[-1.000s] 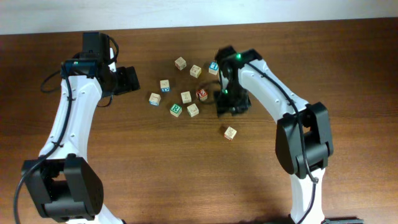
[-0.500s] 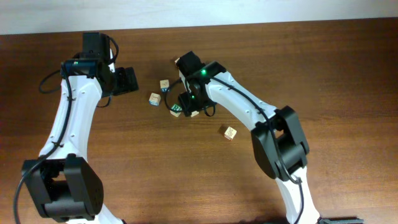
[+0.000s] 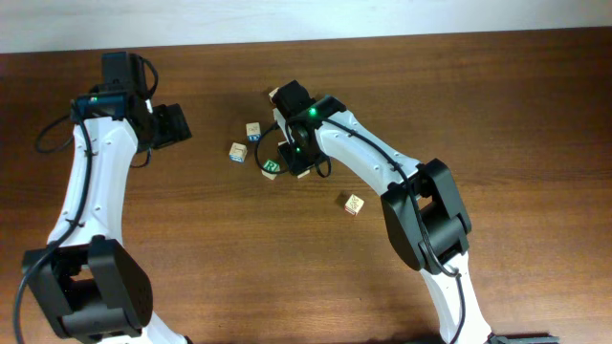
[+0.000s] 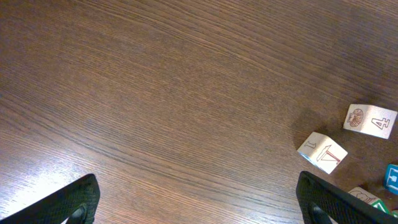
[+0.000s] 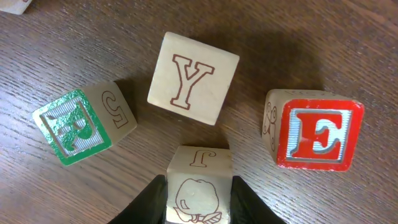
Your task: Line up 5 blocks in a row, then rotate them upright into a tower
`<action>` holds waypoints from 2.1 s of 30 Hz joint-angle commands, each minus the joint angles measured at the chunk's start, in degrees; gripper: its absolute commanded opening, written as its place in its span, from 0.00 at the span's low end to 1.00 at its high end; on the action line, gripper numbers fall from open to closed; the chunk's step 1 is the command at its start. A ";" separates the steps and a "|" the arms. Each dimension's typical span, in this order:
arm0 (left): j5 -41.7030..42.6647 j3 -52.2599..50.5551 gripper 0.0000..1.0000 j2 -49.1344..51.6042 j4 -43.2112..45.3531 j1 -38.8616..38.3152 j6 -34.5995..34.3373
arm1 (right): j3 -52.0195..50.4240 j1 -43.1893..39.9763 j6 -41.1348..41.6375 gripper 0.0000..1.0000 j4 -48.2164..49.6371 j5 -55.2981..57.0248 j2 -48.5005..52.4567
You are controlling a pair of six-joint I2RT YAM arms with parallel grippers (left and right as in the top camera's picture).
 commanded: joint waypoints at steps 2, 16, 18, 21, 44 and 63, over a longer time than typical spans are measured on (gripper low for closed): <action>-0.79 0.85 0.99 0.55 -0.07 -0.13 -0.98 | 0.11 0.72 1.42 0.31 -1.68 0.66 0.00; -0.79 0.85 0.99 0.55 -0.09 -0.17 -0.98 | 0.15 0.61 17.70 0.34 -18.91 -5.20 -0.04; -0.79 0.85 0.99 0.55 -0.07 -0.17 -0.98 | 0.15 0.61 17.70 0.37 -20.83 -5.16 -0.04; -0.79 0.85 0.99 0.55 -0.07 -0.17 -0.96 | 0.11 0.61 18.78 0.36 -22.97 -4.76 -0.04; -0.79 0.85 0.99 0.55 -0.07 -0.17 -0.98 | 12.35 2.12 30.69 0.55 -5.03 -3.23 0.11; -0.79 0.85 0.99 0.55 -0.07 -0.17 -0.98 | 9.73 8.07 45.09 0.62 0.52 12.07 6.67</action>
